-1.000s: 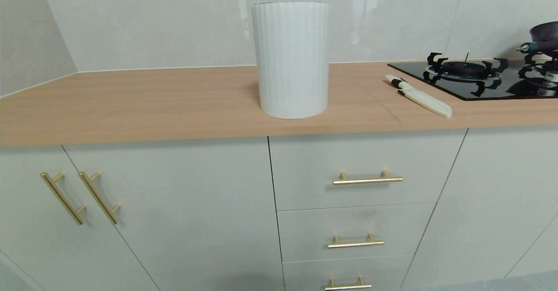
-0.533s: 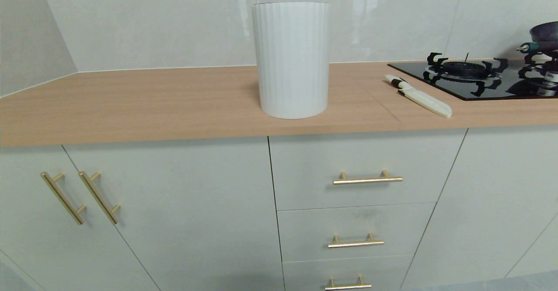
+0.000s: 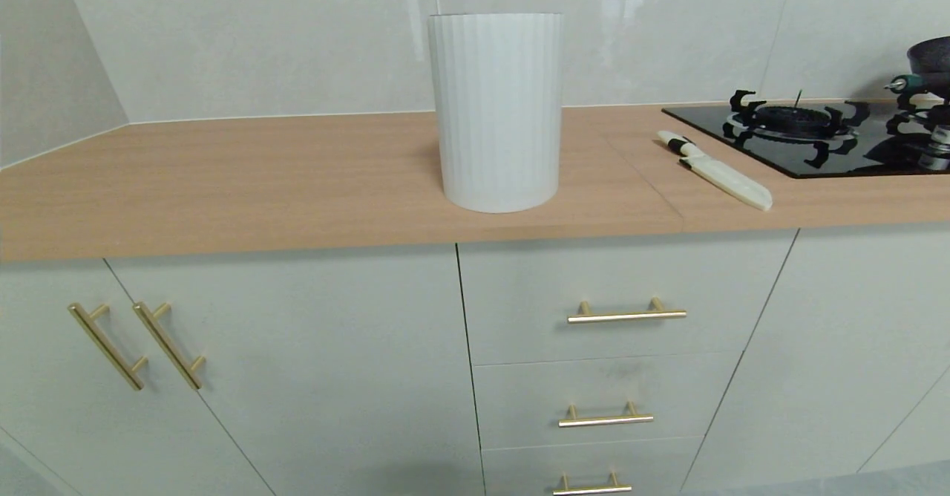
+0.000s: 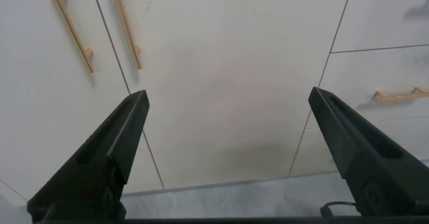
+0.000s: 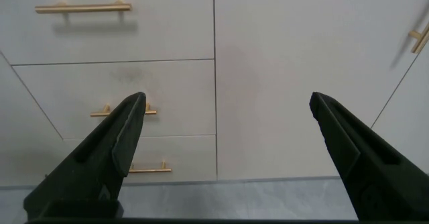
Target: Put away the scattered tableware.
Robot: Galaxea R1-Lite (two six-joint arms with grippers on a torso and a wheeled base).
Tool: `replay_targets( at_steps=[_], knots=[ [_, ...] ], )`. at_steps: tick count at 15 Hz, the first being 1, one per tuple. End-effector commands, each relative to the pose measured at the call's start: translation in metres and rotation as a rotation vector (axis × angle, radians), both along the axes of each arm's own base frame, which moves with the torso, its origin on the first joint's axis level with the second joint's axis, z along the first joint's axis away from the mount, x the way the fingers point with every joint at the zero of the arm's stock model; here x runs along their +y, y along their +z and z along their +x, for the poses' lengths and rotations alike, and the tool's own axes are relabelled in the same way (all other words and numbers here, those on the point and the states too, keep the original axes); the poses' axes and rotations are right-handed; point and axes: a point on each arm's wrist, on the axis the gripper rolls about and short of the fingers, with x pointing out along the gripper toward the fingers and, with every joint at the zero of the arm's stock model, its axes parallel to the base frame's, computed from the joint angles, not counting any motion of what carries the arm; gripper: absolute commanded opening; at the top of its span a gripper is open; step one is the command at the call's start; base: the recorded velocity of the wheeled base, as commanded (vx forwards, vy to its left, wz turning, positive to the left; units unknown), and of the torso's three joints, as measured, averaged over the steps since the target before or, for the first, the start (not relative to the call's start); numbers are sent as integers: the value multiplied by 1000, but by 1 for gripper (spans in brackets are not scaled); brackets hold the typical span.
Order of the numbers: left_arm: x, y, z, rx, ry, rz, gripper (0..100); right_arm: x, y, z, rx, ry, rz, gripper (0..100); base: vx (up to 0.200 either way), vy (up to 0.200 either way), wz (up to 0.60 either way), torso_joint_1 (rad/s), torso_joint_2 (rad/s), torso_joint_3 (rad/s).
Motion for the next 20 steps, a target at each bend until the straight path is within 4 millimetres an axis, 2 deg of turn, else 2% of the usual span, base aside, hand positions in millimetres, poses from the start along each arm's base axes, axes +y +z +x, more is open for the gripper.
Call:
replay_targets(
  at_steps=[1,9,20],
  knots=[
    [0,0,0,0,-2,0,100,0,0,0,1,0,0,100,0,0,0,80,-510,-349],
    [0,0,0,0,0,0,100,0,0,0,1,0,0,100,0,0,0,118,-469,-333],
    [0,0,0,1,0,0,100,0,0,0,1,0,2,100,0,0,0,187,-497,-308]
  ],
)
